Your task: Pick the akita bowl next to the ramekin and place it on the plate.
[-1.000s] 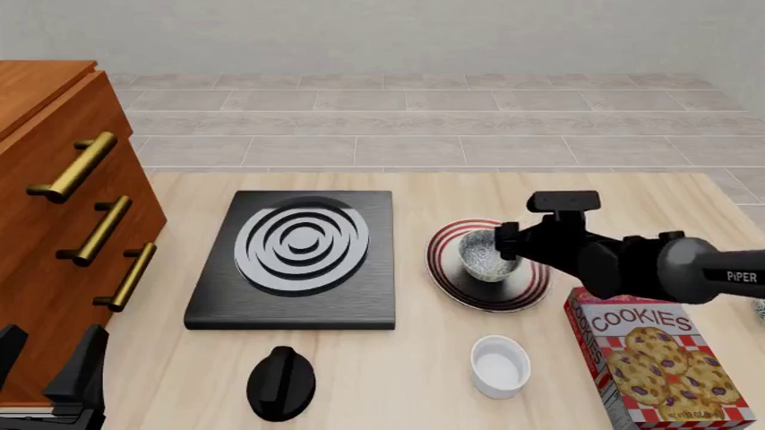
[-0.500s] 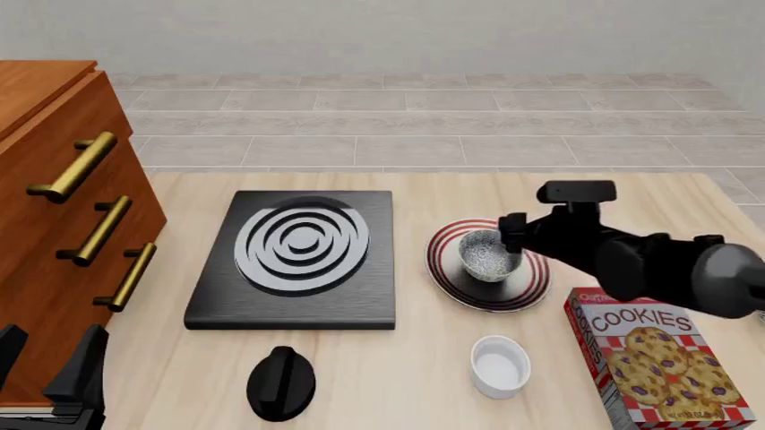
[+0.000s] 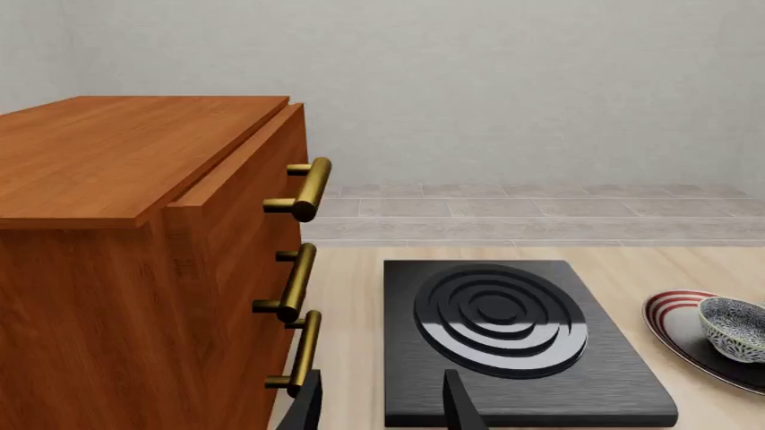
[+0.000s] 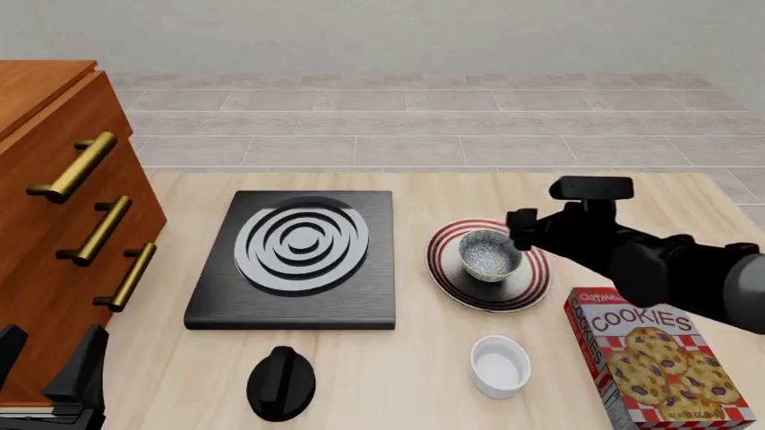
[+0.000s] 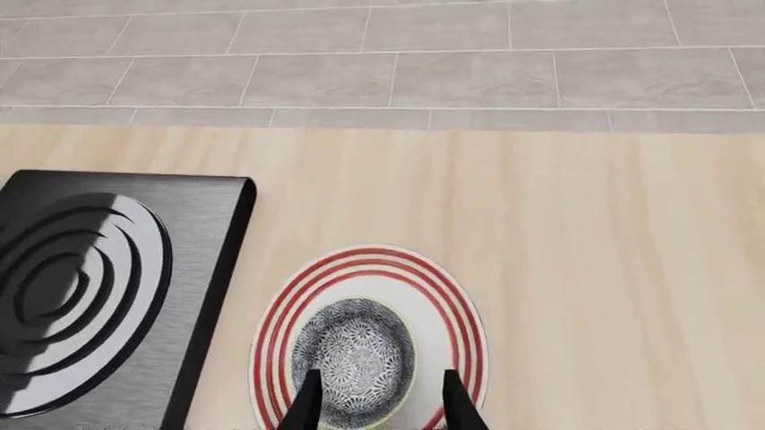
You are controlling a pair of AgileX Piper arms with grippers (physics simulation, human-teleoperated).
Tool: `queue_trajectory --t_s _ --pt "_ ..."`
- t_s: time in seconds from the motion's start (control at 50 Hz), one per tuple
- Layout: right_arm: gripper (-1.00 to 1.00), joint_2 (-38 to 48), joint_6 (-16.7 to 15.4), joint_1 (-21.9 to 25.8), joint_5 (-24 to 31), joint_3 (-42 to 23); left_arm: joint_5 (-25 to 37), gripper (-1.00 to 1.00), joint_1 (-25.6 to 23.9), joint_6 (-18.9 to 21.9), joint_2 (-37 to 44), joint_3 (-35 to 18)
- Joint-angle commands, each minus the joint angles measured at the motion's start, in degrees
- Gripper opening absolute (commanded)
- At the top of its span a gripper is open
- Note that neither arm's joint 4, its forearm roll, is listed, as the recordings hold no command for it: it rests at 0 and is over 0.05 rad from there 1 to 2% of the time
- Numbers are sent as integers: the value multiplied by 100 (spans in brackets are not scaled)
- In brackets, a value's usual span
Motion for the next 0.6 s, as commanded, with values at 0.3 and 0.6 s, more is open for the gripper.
queue_trajectory --t_s 0.3,0.6 --pt "100 -423 36 -134 216 58 0 100 0 0 0 0" --pt "100 -729 48 -191 403 88 0 100 0 0 0 0"
